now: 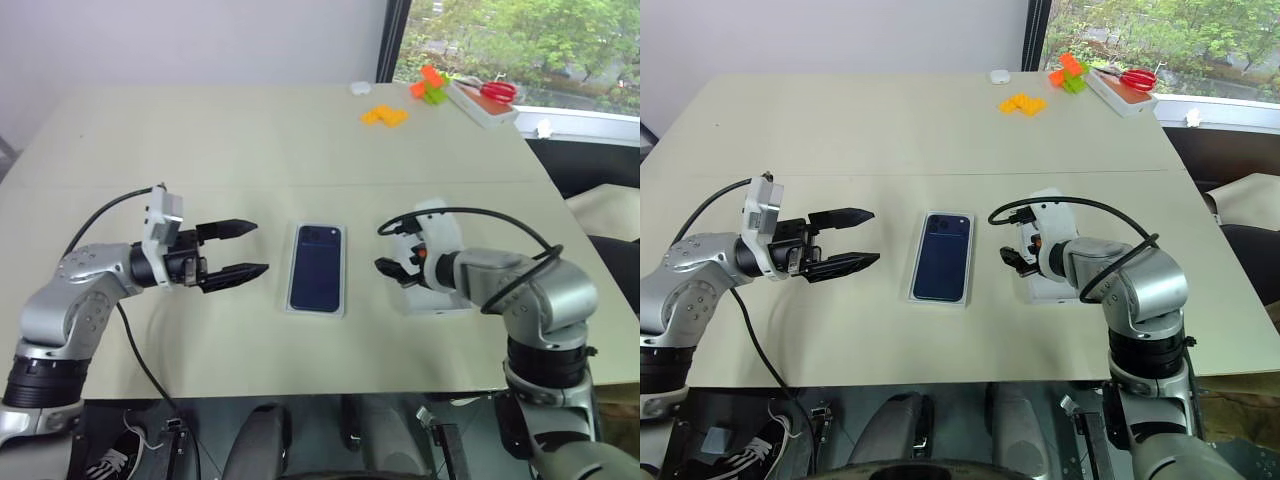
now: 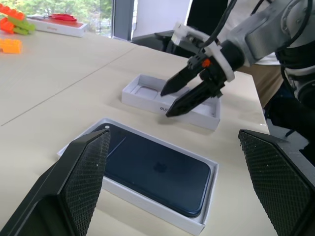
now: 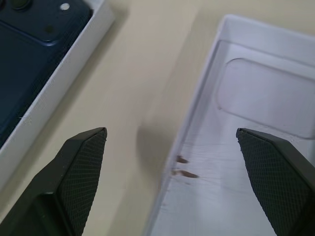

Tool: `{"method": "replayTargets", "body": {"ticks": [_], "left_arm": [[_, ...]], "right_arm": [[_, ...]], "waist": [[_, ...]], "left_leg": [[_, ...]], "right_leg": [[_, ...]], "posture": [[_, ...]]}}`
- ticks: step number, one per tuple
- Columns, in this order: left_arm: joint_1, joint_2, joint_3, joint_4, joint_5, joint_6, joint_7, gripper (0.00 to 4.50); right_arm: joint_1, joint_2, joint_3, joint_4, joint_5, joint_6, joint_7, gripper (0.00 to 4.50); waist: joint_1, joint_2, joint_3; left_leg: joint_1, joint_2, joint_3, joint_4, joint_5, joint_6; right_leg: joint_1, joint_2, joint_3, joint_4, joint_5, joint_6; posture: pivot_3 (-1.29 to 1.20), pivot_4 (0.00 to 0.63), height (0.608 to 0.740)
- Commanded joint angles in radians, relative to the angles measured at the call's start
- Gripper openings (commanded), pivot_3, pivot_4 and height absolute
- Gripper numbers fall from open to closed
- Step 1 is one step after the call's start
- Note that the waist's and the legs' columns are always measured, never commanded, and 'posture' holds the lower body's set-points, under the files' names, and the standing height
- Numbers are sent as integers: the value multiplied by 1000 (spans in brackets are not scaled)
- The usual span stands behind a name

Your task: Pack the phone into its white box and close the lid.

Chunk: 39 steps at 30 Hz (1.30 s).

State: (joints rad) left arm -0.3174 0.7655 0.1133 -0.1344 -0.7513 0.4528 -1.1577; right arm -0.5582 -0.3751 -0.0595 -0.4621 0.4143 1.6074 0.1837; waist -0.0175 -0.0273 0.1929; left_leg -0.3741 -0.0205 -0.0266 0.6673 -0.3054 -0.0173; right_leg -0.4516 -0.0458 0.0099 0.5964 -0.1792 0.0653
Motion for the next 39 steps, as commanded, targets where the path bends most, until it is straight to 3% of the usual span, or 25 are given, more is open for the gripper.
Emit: {"method": "replayTargets", "body": {"ticks": [1, 10, 13, 20, 21, 31, 33, 37, 39], "left_arm": [[-4, -6, 35, -35, -1, -8, 7, 4395], [-5, -17, 34, -48, 1, -5, 32, 4395], [-6, -22, 33, -54, 3, -5, 41, 4500], [-14, -27, 29, -50, 2, 1, 53, 4500], [-16, -29, 29, -48, 1, 2, 56, 4500], [-25, -40, 31, -42, -2, 20, 72, 4500], [-25, -42, 30, -41, 0, 22, 75, 4500], [-20, -45, 29, -41, 3, 20, 79, 4500], [-18, -50, 27, -42, 4, 21, 84, 4500]], "right_arm": [[-15, 19, -3, 8, 28, 7, -44, 4416], [-12, 9, 10, 30, 77, 7, -121, 4416], [-6, 15, 4, 29, 99, 7, -141, 3613], [-13, -2, 12, 20, 116, 7, -190, 118], [-17, -5, 13, 20, 121, 7, -195, 40], [-31, -38, -16, 25, 223, 7, -208, 40], [-39, -75, -9, 29, 234, 7, -209, 602], [-47, -132, 3, 36, 280, 7, -211, 2324], [-52, -158, 7, 38, 319, 7, -210, 2324]], "waist": [[0, 0, 0], [0, 0, 0], [0, 0, 0], [-1, 0, 0], [-1, 0, 0], [-1, 0, 0], [0, 0, 0], [0, 0, 0], [0, 0, 0]], "left_leg": [[0, 0, 0, 0, 0, 0], [0, 0, 0, 0, 0, 0], [0, 0, 0, 0, 0, 0], [0, 0, 0, 0, 0, 0], [0, 0, 0, 0, 0, 0], [0, 0, 0, 0, 0, 0], [0, 0, 0, 0, 0, 0], [0, 0, 0, 0, 0, 0], [0, 0, 0, 0, 0, 0]], "right_leg": [[0, 0, 0, 0, 0, 0], [0, 0, 0, 0, 0, 0], [0, 0, 0, 0, 0, 0], [0, 0, 0, 1, 0, 0], [0, 0, 0, 1, 0, 0], [0, 0, 0, 1, 0, 0], [0, 0, 0, 1, 0, 0], [0, 0, 0, 1, 0, 0], [0, 0, 0, 1, 0, 0]], "posture": [[0, 150, 740], [0, 150, 740], [0, 150, 740], [0, 150, 740], [0, 150, 740], [0, 150, 740], [0, 150, 740], [0, 150, 740], [0, 150, 740]]}}
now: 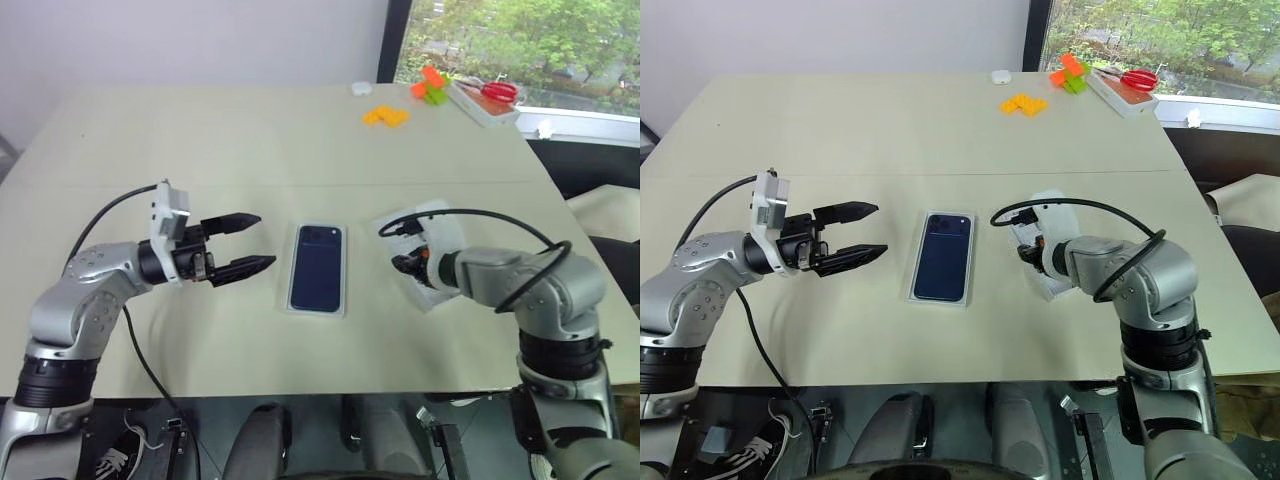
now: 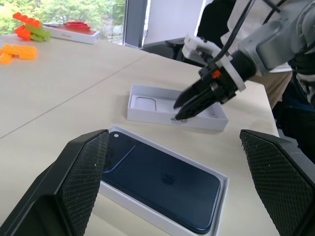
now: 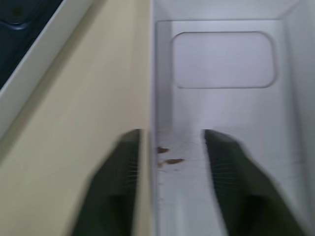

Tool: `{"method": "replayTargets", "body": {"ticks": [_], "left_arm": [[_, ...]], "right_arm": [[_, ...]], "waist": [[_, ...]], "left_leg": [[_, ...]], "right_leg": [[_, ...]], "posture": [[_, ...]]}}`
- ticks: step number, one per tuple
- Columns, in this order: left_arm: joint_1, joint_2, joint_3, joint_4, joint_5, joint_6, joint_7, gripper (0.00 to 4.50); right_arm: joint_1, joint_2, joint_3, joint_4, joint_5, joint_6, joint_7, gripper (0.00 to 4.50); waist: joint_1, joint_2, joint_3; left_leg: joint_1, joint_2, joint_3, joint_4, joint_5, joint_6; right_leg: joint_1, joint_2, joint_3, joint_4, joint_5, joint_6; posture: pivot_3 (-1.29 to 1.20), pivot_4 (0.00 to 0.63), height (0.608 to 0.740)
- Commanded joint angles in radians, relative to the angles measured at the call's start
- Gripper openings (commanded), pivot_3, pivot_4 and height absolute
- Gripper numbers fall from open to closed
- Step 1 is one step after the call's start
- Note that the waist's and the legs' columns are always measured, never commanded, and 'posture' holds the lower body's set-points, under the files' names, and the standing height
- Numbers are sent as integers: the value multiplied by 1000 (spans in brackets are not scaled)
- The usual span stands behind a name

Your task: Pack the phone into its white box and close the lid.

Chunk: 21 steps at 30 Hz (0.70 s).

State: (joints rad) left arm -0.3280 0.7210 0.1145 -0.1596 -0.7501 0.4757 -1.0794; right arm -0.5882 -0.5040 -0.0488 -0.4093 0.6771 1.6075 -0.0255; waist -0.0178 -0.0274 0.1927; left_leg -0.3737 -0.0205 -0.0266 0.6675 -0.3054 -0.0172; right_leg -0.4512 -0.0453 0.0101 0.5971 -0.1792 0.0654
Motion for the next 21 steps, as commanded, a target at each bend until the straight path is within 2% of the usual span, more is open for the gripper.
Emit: {"method": "replayTargets", "body": {"ticks": [1, 10, 21], "left_arm": [[-8, -8, 24, -16, 4, -4, 8, 4500], [-8, -40, 17, -25, 22, -15, 26, 4500], [18, -48, 28, -66, 20, -1, 58, 4500]], "right_arm": [[-25, -42, 1, -13, 76, 7, -5, 2324], [-35, -118, 58, 1, 317, 7, -115, 2324], [-45, -111, 89, 65, 336, 7, -216, 2324]], "waist": [[0, 0, 0], [1, 0, 0], [1, 0, 0]], "left_leg": [[0, 0, 0, 0, 0, 0], [0, 0, 0, 0, 0, 0], [0, 0, 0, 0, 0, 0]], "right_leg": [[0, 0, 0, 0, 0, 0], [0, 0, 0, 0, 0, 0], [0, 0, 1, 0, 0, 0]], "posture": [[0, 150, 740], [0, 150, 740], [0, 150, 740]]}}
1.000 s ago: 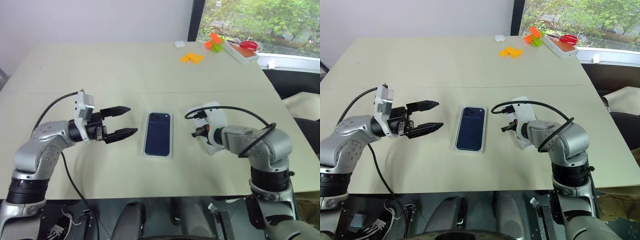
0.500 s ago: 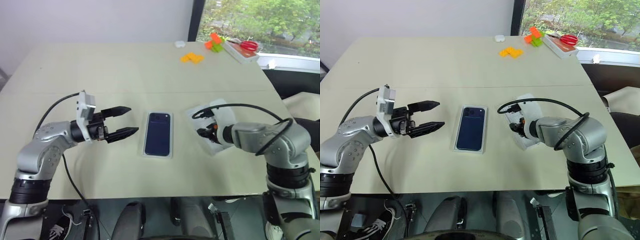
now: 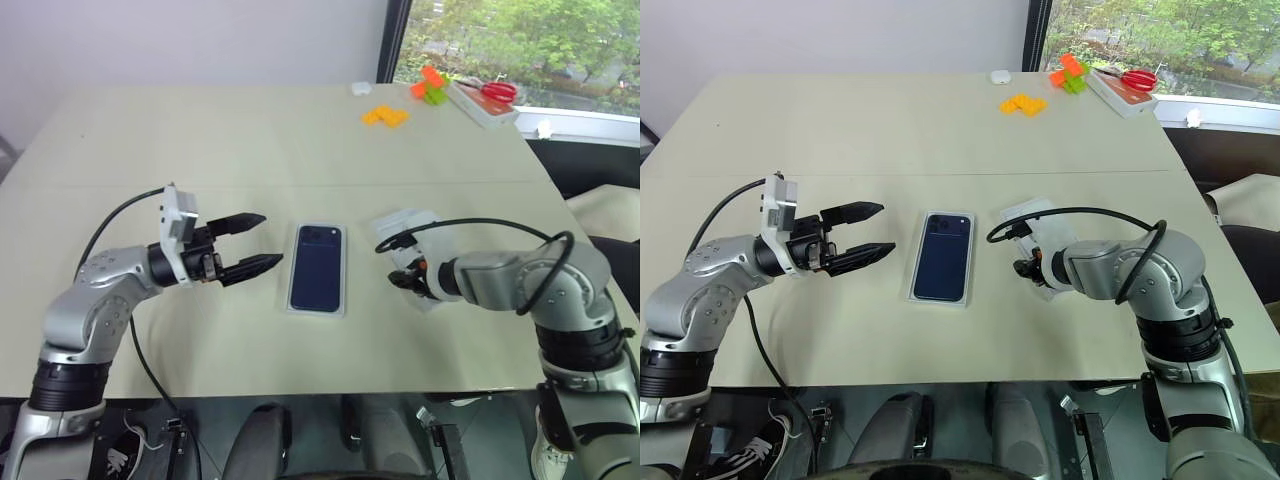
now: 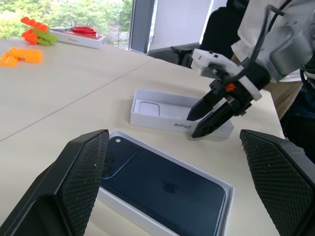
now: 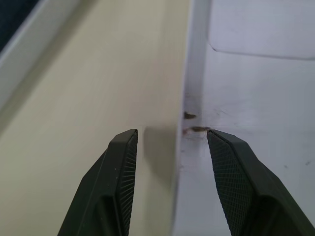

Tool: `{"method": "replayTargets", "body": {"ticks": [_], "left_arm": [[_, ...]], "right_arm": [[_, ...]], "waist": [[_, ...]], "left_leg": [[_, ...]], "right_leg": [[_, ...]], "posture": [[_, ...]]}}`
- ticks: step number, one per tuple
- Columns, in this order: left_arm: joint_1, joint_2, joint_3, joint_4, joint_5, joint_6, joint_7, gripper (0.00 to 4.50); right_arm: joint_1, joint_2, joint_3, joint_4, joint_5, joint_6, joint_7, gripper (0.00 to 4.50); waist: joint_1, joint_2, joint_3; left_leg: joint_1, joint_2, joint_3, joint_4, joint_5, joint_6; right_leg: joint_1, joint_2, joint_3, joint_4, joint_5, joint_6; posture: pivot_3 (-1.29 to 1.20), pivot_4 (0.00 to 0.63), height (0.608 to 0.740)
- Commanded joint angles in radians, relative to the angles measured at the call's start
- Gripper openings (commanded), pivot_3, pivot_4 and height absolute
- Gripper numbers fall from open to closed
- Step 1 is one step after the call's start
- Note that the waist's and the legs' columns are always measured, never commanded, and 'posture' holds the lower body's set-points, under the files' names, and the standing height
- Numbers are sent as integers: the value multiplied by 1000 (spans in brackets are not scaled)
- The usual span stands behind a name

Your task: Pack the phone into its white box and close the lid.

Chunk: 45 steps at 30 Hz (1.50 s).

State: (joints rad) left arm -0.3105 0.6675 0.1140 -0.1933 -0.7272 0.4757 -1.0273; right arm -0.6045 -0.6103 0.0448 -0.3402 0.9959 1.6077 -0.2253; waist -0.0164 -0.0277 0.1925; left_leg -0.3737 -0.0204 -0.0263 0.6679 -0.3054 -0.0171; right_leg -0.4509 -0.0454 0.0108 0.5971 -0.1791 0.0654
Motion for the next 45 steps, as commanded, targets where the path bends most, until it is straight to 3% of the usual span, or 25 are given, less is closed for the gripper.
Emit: {"method": "replayTargets", "body": {"ticks": [1, 3, 6, 12, 16, 22, 27, 31, 36, 45], "left_arm": [[-1, 5, 29, -34, -7, 6, 11, 4500], [-6, 3, 30, -36, -12, 12, 19, 4500], [-10, 0, 28, -37, -10, 15, 22, 4500], [-21, -4, 26, -32, -15, 30, 37, 4500], [-26, -3, 28, -27, -10, 32, 35, 4500], [-40, -11, 44, -1, -8, 44, 65, 4500], [-53, -26, 70, 18, -26, 67, 102, 4500], [-77, 4, 162, 53, -93, 115, 112, 4500], [-65, 61, 212, 85, -108, 146, 81, 4500], [-46, 77, 246, 69, -131, 176, 72, 4500]], "right_arm": [[-32, -1, -4, -5, 19, 7, -21, 2096], [-38, -1, 2, -5, 20, 7, -29, 1508], [-39, -8, 11, -6, 22, 7, -39, 28], [-55, 4, 14, -2, 26, 7, -66, 28], [-123, 90, -72, 44, 14, 7, -85, 28], [-278, 437, -459, 179, 137, -38, -148, 28], [-322, 599, -653, 299, 389, -207, -309, 28], [-202, 661, -609, 297, 647, -325, -358, 28], [-111, 671, -466, 264, 731, -422, -325, 28], [21, 676, -295, 286, 957, -567, -278, 28]], "waist": [[0, 0, 0], [0, 0, 0], [0, 0, 0], [1, 0, 0], [-4, 0, 0], [-2, 1, 0], [2, 1, -1], [-2, 1, -1], [-19, 4, 1], [-28, 4, 1]], "left_leg": [[0, 0, 0, 0, 0, 0], [0, 0, 0, 0, 0, 0], [0, 0, 0, 0, 0, 0], [0, 0, 0, 0, 0, 0], [0, 0, 0, 0, 0, 0], [1, 2, 0, 1, 0, 0], [0, 0, -1, 0, 0, 1], [-1, 0, -1, 0, -1, 3], [-1, 0, 1, -1, -2, 5], [1, 1, 0, 0, -2, 4]], "right_leg": [[0, 0, 0, 0, 0, 0], [0, 0, 0, 0, 0, 0], [0, 0, 0, 0, 0, 0], [0, 0, 0, 0, 0, 0], [0, 1, 0, 0, 0, 0], [0, 3, 0, 2, 0, 0], [0, -1, -1, 2, 1, 0], [0, -2, -1, 2, 1, 0], [-2, -1, 0, 2, 1, 0], [-2, 0, 0, 3, 1, 0]], "posture": [[0, 150, 740], [0, 150, 740], [0, 150, 740], [0, 150, 740], [0, 150, 740], [0, 150, 740], [0, 150, 740], [0, 150, 740], [0, 150, 740], [0, 150, 740]]}}
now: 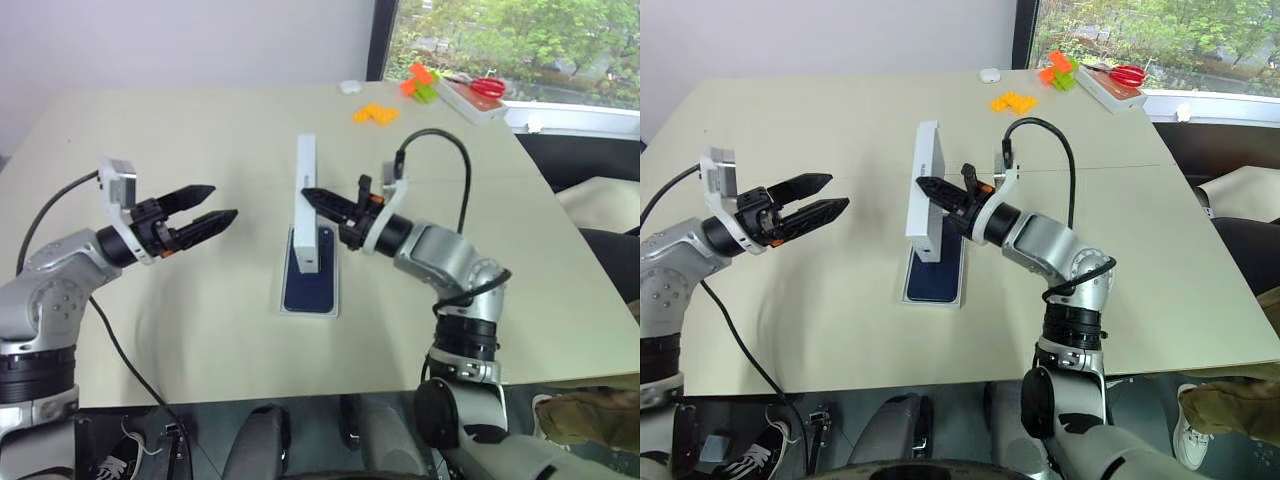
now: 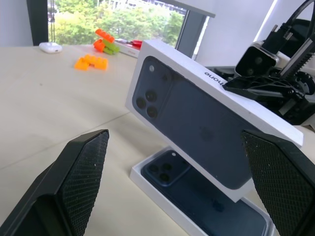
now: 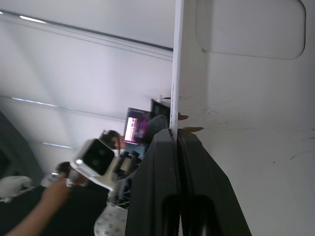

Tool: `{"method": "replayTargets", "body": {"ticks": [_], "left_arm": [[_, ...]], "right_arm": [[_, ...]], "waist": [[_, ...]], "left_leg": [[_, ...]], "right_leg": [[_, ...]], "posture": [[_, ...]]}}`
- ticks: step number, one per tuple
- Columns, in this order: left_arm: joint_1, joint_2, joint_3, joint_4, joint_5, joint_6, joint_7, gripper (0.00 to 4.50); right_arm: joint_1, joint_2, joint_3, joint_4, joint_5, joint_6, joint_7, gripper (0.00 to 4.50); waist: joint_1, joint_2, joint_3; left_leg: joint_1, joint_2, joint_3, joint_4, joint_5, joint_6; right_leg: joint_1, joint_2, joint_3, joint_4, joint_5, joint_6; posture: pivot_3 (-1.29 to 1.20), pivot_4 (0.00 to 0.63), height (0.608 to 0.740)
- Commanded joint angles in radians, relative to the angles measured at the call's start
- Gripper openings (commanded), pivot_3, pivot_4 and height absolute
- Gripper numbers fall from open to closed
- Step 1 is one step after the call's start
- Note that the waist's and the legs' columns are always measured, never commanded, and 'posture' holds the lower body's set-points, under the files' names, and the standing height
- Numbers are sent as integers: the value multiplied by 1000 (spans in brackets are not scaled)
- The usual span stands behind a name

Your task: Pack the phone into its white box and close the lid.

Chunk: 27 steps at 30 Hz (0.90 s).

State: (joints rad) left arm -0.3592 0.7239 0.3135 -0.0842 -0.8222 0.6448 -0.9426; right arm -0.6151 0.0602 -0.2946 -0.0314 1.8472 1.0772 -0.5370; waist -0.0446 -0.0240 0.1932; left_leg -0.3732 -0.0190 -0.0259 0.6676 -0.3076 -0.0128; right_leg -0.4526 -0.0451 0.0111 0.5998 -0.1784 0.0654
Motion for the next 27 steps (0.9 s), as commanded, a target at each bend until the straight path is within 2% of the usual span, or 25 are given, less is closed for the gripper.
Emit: {"method": "replayTargets", "body": {"ticks": [1, 9, 20, 27], "left_arm": [[4, 23, 50, -43, -39, 11, -15, 4500], [19, 69, 85, -36, -71, 45, -50, 4500], [56, 63, 92, -64, -79, 54, -40, 4500], [48, 45, 63, -71, -63, 46, -39, 4500]], "right_arm": [[45, 0, 59, -22, 111, -48, 41, 28], [89, 29, 139, 24, 123, -133, 124, 28], [141, 97, 201, 38, 123, -179, 176, 28], [154, 65, 220, 60, 42, -184, 225, 28]], "waist": [[0, 0, 0], [0, 0, 0], [1, 0, 0], [1, 0, 0]], "left_leg": [[0, 0, 0, 0, 0, 0], [0, 0, 1, 0, 0, 0], [-1, 0, 1, 0, 0, 0], [0, 0, 1, 0, 0, 0]], "right_leg": [[0, 0, 0, 0, 0, 0], [0, 0, 1, 0, 0, 0], [-1, -1, 1, 0, 0, 0], [-1, 0, 1, 0, 0, 0]], "posture": [[0, 150, 740], [0, 150, 740], [0, 150, 740], [0, 150, 740]]}}
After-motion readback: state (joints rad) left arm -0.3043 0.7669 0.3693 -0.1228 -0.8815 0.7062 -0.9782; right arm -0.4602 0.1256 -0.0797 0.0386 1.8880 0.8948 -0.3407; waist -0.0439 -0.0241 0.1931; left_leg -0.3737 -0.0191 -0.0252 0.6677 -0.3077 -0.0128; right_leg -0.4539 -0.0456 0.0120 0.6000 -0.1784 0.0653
